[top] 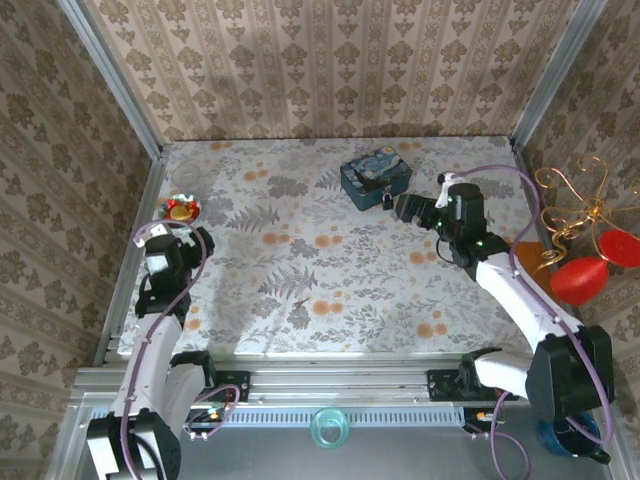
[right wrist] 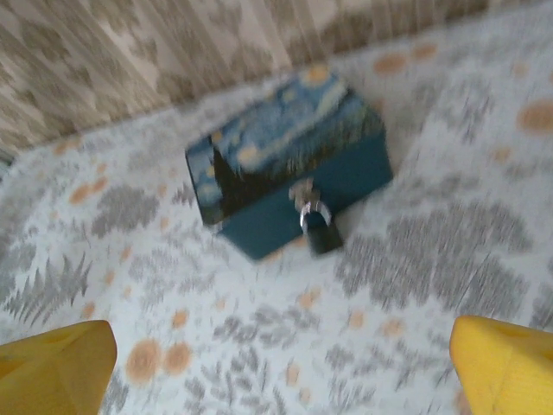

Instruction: Unlock a padlock with a key

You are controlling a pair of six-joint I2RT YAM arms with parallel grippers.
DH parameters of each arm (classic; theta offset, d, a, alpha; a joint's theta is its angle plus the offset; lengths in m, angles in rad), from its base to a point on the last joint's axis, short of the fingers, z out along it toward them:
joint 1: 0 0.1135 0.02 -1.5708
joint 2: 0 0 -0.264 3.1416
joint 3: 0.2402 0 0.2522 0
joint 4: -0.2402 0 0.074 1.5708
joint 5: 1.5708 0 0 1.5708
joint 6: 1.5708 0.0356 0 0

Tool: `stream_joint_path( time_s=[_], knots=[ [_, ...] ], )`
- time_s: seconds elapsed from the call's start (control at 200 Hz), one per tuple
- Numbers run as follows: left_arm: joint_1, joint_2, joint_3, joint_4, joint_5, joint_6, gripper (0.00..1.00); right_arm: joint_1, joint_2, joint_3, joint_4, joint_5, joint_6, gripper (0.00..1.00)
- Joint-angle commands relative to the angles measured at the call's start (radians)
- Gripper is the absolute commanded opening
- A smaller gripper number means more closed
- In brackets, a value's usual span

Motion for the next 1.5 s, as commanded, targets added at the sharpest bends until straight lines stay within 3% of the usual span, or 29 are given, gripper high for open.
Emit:
stream_joint_path(
  time_s=[0.0, 0.055, 0.145, 0.29, 0.425, 0.565, 0.785, 1.015, 1.49],
  knots=[
    [0.034, -0.044, -0.067, -0.095, 0.038, -0.129, 1.00, 0.152, 0.040, 0.062, -0.201, 0.027, 0.050, 1.00],
    [0.056, -0.064, -0.101, -0.027, 0.146, -0.060, 1.00, 0.225, 0.074, 0.093, -0.233, 0.073, 0.045, 1.00],
    [0.065, -0.083, -0.112, -0.026, 0.180, -0.039, 1.00, 0.341, 0.136, 0.144, -0.291, 0.140, 0.057, 1.00],
    [0.067, -0.050, -0.126, 0.022, 0.326, 0.004, 1.00, 0.525, 0.273, 0.272, -0.438, 0.263, 0.157, 0.99],
    [0.059, -0.028, -0.160, 0.047, 0.386, 0.030, 1.00, 0.681, 0.436, 0.405, -0.546, 0.277, 0.246, 0.96],
    [0.041, -0.139, -0.186, 0.045, 0.390, 0.041, 1.00, 0.790, 0.590, 0.526, -0.585, 0.222, 0.268, 0.88],
    [0.040, -0.288, -0.242, 0.026, 0.353, 0.026, 1.00, 0.877, 0.775, 0.720, -0.719, 0.225, 0.295, 0.79],
    [0.002, -0.325, -0.235, -0.018, 0.262, 0.033, 1.00, 0.927, 0.958, 0.903, -0.874, 0.264, 0.330, 0.68],
    [-0.081, -0.380, -0.238, -0.029, 0.176, 0.048, 1.00, 0.927, 1.086, 1.048, -0.999, 0.318, 0.338, 0.50]
  ],
)
